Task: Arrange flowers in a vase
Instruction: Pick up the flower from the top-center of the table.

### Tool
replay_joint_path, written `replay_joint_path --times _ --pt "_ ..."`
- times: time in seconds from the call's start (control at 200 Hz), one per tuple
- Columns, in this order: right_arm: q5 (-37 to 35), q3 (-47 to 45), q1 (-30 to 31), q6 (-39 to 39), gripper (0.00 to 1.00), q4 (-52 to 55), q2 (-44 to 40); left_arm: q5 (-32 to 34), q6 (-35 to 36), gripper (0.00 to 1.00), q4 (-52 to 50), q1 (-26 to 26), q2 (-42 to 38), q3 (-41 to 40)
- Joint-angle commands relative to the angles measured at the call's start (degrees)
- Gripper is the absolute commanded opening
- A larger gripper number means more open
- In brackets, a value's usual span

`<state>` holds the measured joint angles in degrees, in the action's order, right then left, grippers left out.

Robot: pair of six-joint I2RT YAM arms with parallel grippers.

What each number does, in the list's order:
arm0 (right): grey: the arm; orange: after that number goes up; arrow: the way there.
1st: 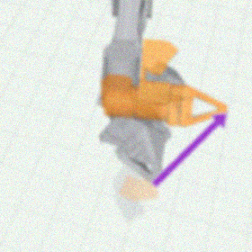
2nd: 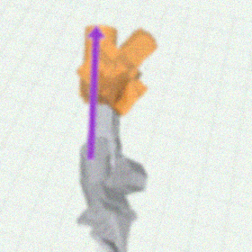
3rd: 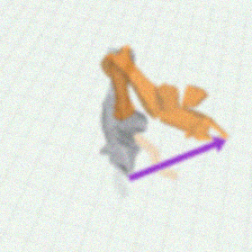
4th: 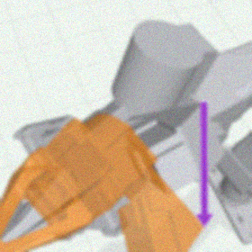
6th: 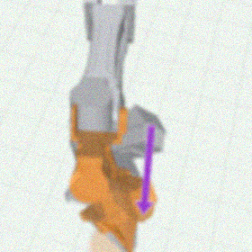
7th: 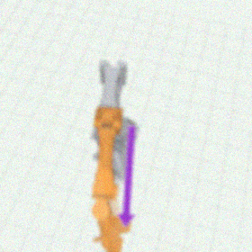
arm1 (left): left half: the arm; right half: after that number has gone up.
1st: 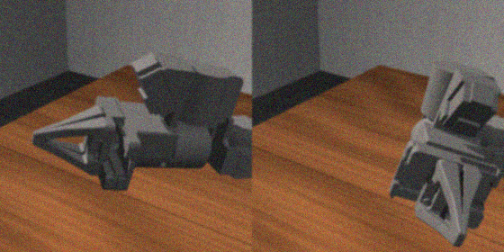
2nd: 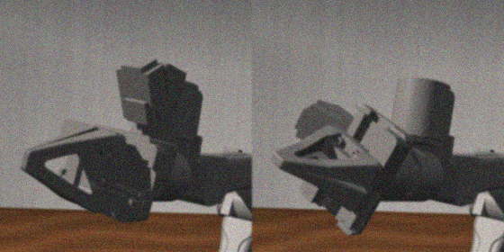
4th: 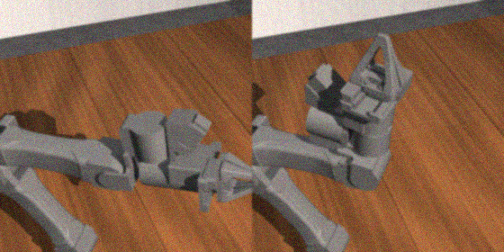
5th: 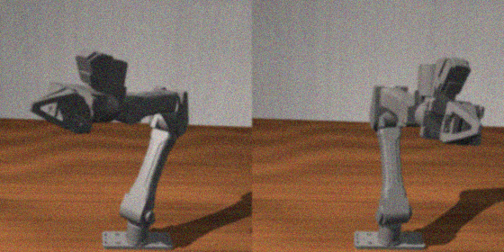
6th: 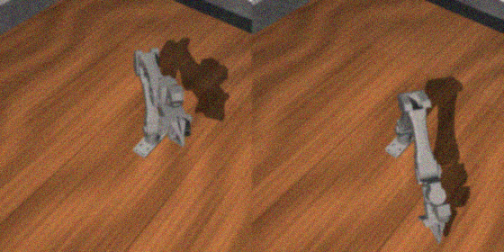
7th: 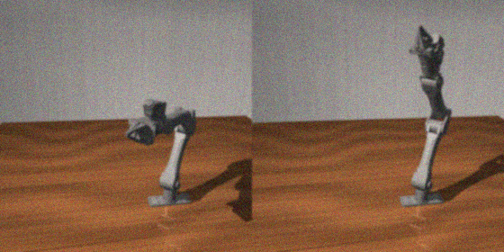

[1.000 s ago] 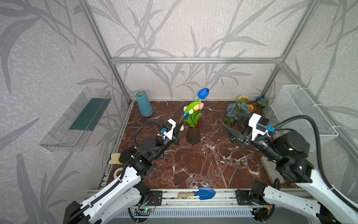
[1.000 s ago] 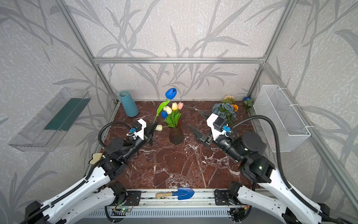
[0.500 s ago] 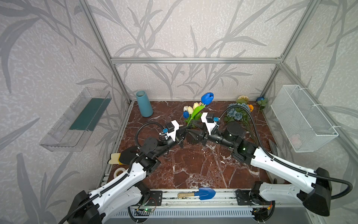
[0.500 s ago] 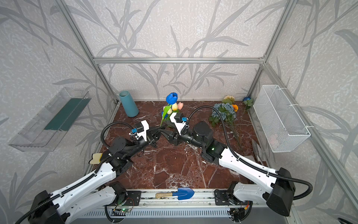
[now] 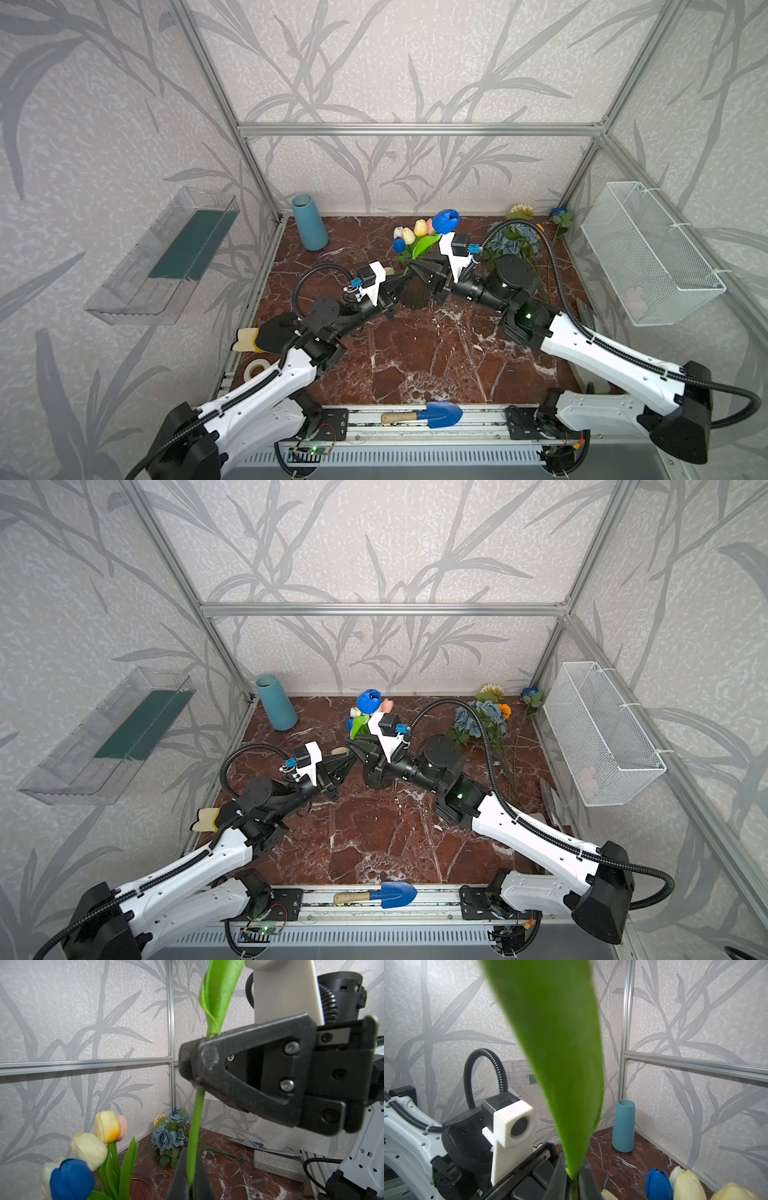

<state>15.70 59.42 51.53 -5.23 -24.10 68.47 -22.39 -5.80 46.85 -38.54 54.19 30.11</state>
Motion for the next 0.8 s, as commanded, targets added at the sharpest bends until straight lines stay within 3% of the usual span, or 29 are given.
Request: replay_joint_path --times 0.0,0.03,0.055,0.125,0.185,0.27,0.5,0.795 --pt "0.8 2.6 -0.1 1.3 0.07 0.6 0.6 0.1 0.0 0.00 2.6 0.2 -0.4 -0.6" --pt "0.7 2.8 -0.2 1.5 0.07 1.0 0.8 0.4 0.0 0.01 2.8 0.2 -0.5 -0.7" --pt "0.6 3.1 -0.3 1.5 0.07 1.3 0.9 0.5 0.0 0.08 3.0 0.2 -0.5 -0.9" --pt "0.6 4.2 -0.4 1.8 0.07 2.7 1.1 0.8 0.4 0.49 3.8 0.2 -0.6 -1.5" --pt "0.6 5.1 -1.2 1.6 0.07 4.0 1.2 1.1 1.1 0.79 3.5 0.2 -1.1 -2.0" --pt "1.7 6.4 -3.9 -0.8 0.07 5.8 1.2 2.9 2.2 0.95 2.5 0.2 -2.8 -3.2" --pt "0.3 10.5 -10.6 1.0 0.06 16.3 1.9 10.8 8.2 0.99 -5.7 0.2 -11.1 -7.5" --pt "-6.2 8.5 -12.3 6.6 0.06 13.7 5.5 19.5 11.2 0.99 -13.6 0.2 -21.8 -14.2"
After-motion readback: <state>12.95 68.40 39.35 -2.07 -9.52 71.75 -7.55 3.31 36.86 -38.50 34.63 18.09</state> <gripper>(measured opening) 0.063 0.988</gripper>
